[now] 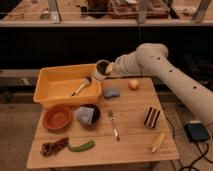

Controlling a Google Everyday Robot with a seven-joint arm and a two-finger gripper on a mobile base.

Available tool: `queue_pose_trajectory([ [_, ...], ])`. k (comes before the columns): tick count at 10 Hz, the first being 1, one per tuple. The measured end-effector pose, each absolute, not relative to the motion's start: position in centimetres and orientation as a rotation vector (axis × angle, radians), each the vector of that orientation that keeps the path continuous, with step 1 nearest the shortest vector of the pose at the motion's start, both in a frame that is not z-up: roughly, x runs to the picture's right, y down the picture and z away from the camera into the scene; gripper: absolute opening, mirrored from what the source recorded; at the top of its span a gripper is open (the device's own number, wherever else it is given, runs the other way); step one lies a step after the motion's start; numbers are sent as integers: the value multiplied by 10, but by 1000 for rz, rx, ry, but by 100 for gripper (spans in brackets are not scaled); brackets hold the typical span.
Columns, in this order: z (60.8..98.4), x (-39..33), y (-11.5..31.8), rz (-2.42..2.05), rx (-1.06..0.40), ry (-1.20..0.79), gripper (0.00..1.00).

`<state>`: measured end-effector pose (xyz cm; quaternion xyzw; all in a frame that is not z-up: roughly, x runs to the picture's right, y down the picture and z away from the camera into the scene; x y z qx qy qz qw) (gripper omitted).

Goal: Stack cups into tray

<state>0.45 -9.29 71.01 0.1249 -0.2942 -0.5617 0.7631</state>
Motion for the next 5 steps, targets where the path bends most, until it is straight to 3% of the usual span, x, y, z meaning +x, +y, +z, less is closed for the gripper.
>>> queue_pose_trajectory([
  [5,723,-82,-111,-1287,253,-715,15],
])
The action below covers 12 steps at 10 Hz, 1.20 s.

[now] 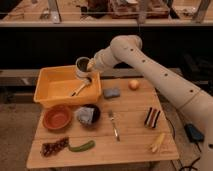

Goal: Stack cups into tray

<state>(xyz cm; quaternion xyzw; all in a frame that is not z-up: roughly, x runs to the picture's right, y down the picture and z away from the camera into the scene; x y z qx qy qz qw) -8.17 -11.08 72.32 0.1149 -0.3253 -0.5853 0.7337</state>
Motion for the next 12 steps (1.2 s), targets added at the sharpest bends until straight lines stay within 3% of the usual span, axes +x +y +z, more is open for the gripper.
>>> queue_pose_trajectory([
  [9,737,-100,-112,-1319,240,-765,15],
  [12,770,-105,-122,-1326,190,-757,15],
])
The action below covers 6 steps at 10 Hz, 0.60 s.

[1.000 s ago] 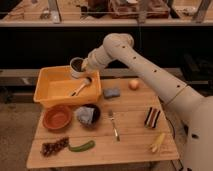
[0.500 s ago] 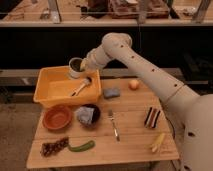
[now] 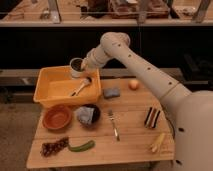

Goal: Stack cups into tray

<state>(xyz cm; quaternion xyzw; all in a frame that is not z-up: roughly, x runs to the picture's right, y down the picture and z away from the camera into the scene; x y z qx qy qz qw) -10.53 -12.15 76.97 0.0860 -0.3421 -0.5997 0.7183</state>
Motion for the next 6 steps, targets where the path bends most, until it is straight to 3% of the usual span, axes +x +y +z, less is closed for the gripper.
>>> queue_pose_trajectory([
  [3,831,-121,-147,-1337,135,-740,15],
  [6,874,-150,-141,-1341,71,-724,15],
])
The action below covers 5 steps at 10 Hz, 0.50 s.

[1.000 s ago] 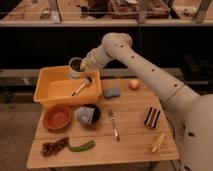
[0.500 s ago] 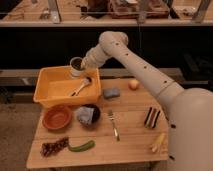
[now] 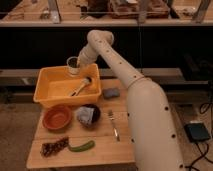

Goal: Stack cups into tray

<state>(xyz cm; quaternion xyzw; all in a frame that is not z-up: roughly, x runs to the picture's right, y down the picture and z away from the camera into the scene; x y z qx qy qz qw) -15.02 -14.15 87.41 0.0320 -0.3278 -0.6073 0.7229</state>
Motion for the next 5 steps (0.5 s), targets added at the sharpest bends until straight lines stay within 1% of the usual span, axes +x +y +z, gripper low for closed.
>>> queue_pose_trajectory([
  [2,883,-149,-137,-1326,48,-720,15],
  [5,876,-153,-128,-1345,28,-721,15],
])
